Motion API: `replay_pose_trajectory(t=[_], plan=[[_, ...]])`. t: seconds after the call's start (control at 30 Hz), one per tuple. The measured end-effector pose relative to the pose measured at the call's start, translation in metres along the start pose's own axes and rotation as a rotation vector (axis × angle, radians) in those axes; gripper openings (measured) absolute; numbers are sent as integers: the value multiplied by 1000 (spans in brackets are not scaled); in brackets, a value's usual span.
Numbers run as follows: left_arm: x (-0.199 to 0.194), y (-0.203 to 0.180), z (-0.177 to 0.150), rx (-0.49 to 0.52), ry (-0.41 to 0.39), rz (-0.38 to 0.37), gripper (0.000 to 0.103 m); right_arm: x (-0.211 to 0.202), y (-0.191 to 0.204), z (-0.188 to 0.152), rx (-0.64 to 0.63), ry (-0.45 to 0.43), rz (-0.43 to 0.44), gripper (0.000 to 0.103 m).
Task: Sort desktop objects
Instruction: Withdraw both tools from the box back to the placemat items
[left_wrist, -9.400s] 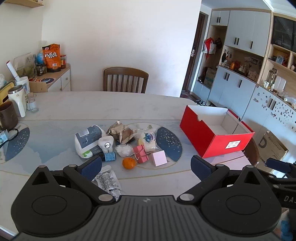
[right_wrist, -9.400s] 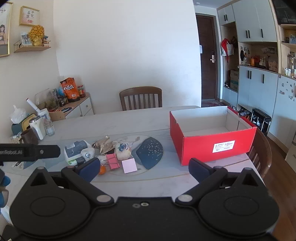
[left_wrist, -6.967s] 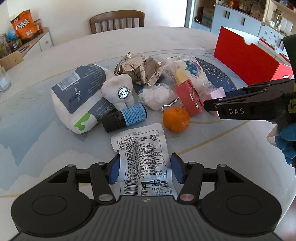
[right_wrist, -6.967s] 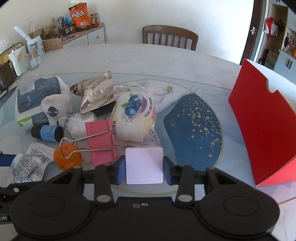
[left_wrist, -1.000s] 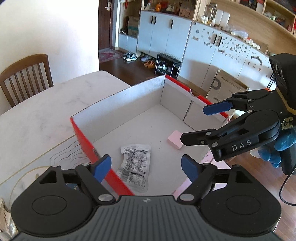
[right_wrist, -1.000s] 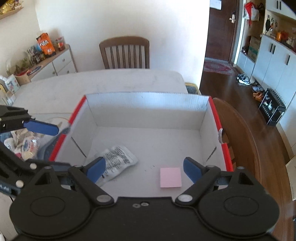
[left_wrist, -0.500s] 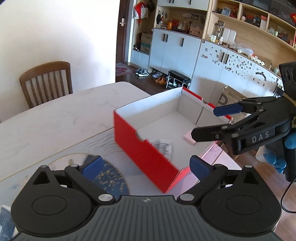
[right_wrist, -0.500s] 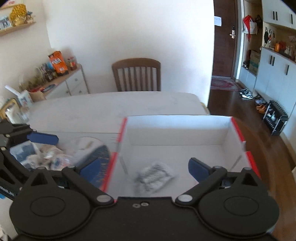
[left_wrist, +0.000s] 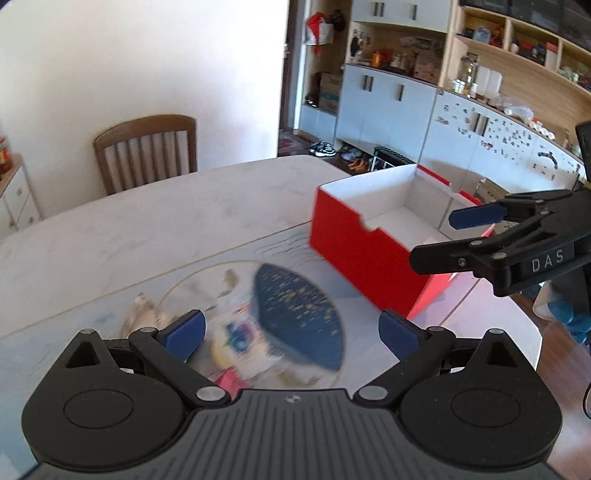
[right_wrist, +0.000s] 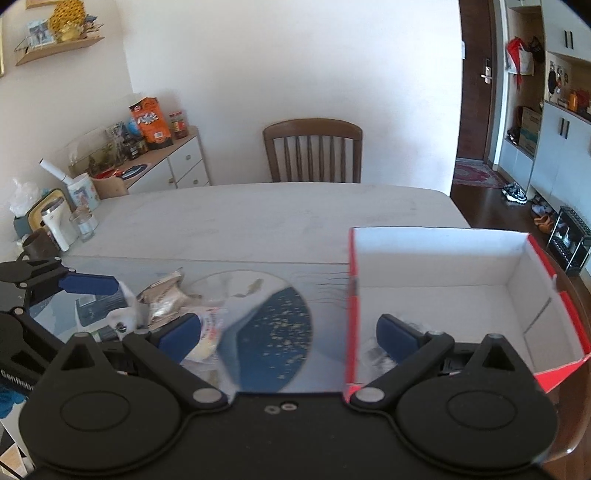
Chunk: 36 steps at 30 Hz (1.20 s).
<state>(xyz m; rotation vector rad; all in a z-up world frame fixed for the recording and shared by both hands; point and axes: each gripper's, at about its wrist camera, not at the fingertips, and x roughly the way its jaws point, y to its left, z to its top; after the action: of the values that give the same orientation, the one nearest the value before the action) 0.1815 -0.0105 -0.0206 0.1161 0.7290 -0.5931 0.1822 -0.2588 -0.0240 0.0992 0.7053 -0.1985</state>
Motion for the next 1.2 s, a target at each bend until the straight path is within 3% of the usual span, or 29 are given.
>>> replay_pose_trajectory(t=[0.77,1.2], plan=[[-12,140,-57,-65,38,168,101,70,86,-18,19,49,-44,102],[25,198,-72,-83,123,231,101,119,107,-11,24,96,-72,102]])
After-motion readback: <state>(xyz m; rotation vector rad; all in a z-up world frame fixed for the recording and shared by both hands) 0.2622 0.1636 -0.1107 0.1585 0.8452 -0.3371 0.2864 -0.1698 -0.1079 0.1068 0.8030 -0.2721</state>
